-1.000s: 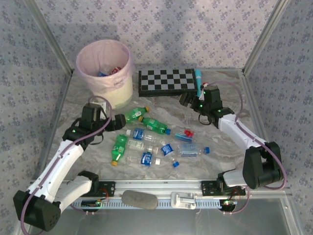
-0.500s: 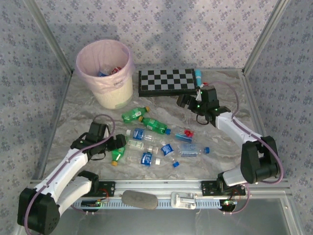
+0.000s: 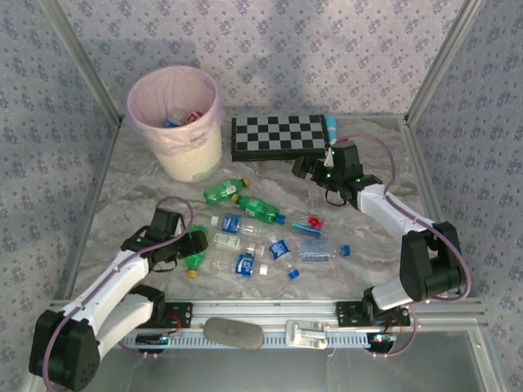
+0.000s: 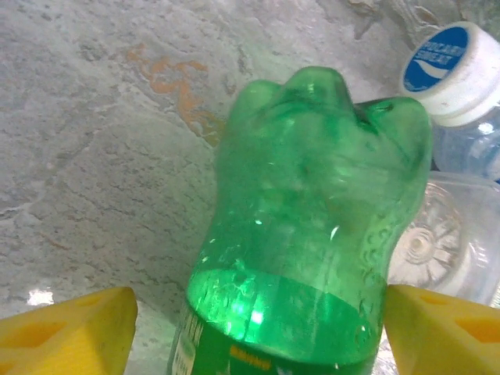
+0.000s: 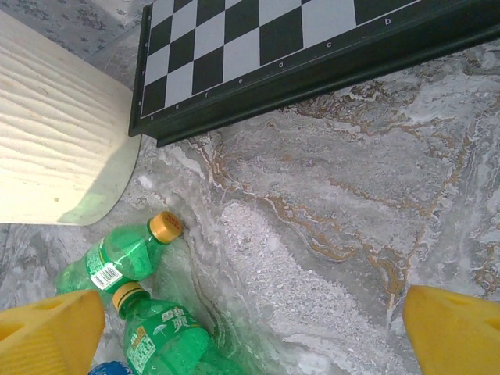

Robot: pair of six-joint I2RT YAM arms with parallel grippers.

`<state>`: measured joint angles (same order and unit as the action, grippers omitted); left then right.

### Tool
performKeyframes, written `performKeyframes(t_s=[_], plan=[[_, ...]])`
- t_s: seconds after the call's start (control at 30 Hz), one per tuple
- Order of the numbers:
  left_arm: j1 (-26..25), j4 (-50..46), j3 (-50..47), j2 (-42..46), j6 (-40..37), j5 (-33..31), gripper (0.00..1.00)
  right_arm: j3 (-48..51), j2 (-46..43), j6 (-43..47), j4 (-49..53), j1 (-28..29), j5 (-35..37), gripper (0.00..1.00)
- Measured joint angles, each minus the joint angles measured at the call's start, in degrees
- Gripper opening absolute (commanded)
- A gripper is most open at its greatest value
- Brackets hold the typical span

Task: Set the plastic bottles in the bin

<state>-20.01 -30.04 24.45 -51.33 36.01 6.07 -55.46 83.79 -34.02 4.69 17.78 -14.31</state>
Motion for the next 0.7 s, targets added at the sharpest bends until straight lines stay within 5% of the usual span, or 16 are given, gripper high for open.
performKeyframes(t_s=[0.7], plan=[[0.0, 3.3, -0.3, -4.1, 1.1, -2.3, 0.49, 0.0, 0.0, 0.0, 1.0, 0.0, 0.6, 1.0]])
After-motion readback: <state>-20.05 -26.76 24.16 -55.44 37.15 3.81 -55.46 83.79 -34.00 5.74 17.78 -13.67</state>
